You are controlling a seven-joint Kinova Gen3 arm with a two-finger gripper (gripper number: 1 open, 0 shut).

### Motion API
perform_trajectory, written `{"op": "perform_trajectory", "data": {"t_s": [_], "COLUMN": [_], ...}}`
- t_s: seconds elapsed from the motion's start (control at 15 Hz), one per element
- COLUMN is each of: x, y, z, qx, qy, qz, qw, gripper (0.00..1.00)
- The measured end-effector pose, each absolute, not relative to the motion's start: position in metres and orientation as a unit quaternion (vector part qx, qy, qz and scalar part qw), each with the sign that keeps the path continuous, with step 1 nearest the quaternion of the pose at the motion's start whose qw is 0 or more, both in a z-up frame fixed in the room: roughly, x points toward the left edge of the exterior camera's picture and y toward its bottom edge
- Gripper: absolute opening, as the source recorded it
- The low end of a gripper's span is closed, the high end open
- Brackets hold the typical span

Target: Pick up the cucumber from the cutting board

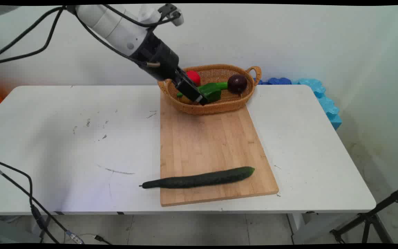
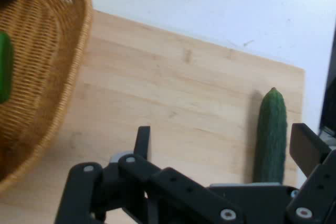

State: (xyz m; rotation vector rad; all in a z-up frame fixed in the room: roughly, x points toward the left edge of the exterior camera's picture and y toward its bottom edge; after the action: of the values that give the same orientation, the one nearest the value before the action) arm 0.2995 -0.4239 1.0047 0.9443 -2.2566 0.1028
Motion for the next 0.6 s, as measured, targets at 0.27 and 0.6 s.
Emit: {"op": "perform_trajectory", "data": {"t_s": [0.27, 0.6], "x": [0.281, 0.259], "y": [-0.398, -0.359], "z": [0.988, 0.948], "qx": [0.366, 0.35], "qy": [-0.871, -0.885], "qz": [0.016, 0.002], "qw": [0.327, 0.309], "gripper": [1.0, 1.0]}}
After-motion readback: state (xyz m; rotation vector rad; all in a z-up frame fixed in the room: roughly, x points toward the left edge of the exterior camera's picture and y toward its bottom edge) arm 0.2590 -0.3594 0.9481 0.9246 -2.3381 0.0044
